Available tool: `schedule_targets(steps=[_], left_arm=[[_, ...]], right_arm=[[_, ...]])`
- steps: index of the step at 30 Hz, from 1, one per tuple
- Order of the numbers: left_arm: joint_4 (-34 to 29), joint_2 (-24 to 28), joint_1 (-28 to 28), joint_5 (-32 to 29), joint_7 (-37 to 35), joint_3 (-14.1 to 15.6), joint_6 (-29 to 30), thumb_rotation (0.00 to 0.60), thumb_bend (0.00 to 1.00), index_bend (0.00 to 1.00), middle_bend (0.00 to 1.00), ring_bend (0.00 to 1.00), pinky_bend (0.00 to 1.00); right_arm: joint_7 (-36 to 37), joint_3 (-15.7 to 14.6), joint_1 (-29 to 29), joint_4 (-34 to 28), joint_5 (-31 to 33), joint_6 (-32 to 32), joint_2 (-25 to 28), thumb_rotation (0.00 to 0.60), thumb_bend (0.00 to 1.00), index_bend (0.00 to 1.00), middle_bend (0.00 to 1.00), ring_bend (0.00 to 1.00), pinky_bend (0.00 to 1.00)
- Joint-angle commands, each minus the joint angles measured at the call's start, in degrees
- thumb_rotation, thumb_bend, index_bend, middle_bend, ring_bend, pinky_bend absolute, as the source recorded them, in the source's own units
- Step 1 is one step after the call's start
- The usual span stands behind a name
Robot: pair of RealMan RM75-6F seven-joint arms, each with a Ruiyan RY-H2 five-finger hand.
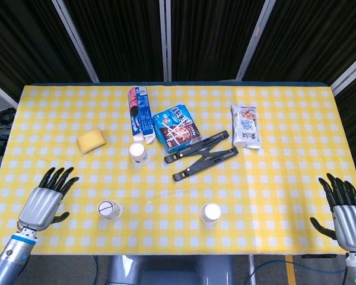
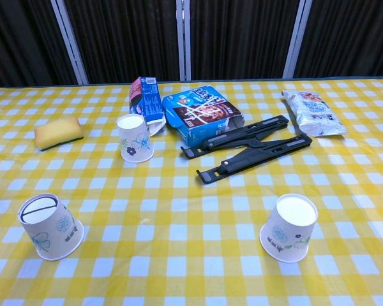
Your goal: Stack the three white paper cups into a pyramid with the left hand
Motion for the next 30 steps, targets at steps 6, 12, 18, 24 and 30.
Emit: schedule_targets(steps=[6, 12, 18, 24, 30], left_arm=[[-1.9, -3.8, -4.1, -3.4, 6.6, 0.1, -6.4, 0.6, 0.19, 0.21, 0.0, 0.0, 0.0], [-2.2, -6.4, -5.9, -6.5, 10.5, -0.4, -8.7, 0.6, 0.22, 0.2, 0.0, 0.0, 0.0], [-2.6, -8.0, -7.2, -8.2, 12.6, -0.3, -9.5, 0.6, 0.25, 0.2, 0.0, 0.0, 0.0], [-2.8, -8.9, -8.2, -9.2, 12.9, -0.1, -10.1, 0.6, 0.29, 0.24, 0.0, 0.0, 0.0], [-2.6, -9.0, -8.7, -10.4, 13.0, 0.5, -10.2, 0.6, 0.29, 0.27, 0.0, 0.0, 0.0]], right_arm=[[0.7, 0.2, -0.2, -0.1, 0.1, 0.4, 0.3, 0.6, 0.09, 0.0, 0.0, 0.0, 0.0], [1.5, 0.3, -0.3, -0.2, 0.2, 0.5, 0.7, 0.6, 0.09, 0.0, 0.0, 0.0, 0.0], [2.1, 0.4, -0.3, -0.2, 0.4, 0.6, 0.9, 0.6, 0.09, 0.0, 0.0, 0.0, 0.0], [2.6, 0.3, -0.4, -0.4, 0.2, 0.5, 1.1, 0.6, 0.09, 0.0, 0.0, 0.0, 0.0], [2.6, 0.4, -0.4, -0.3, 0.2, 0.5, 1.1, 0.6, 0.09, 0.0, 0.0, 0.0, 0.0]])
